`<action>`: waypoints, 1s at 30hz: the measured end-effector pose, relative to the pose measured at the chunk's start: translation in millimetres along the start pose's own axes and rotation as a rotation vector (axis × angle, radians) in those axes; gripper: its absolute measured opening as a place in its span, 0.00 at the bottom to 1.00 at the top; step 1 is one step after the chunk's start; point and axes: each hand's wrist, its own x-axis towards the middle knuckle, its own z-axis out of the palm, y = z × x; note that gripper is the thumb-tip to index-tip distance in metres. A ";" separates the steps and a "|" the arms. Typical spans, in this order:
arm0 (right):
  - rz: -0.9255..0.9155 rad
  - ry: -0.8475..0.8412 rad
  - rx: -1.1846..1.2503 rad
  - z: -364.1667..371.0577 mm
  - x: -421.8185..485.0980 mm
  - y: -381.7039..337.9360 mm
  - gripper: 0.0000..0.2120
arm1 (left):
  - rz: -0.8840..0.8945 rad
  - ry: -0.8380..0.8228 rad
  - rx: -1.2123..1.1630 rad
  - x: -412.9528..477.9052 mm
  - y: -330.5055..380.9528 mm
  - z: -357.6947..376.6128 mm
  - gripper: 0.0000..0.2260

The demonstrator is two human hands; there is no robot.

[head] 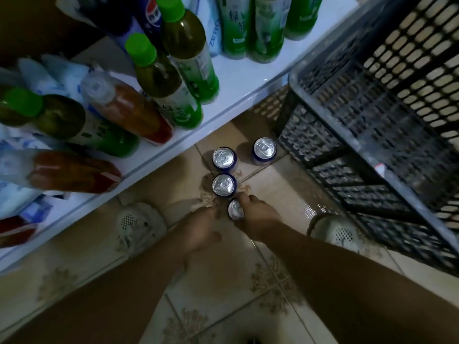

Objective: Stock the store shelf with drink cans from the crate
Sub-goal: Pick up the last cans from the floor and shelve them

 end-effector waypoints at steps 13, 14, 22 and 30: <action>-0.005 0.383 0.668 -187.6 -163.9 -47.2 0.23 | 0.276 0.042 -0.473 -140.0 112.3 -106.2 0.32; -0.037 0.405 0.759 -201.6 -180.5 -57.4 0.24 | 0.313 0.063 -0.482 -161.3 123.2 -120.0 0.32; -0.347 0.638 1.093 -297.8 -307.9 -165.2 0.24 | 0.624 0.251 -0.550 -307.9 169.1 -212.9 0.25; -0.585 0.856 0.929 -332.1 -401.8 -270.5 0.16 | 0.815 0.630 -0.649 -428.8 159.0 -256.9 0.22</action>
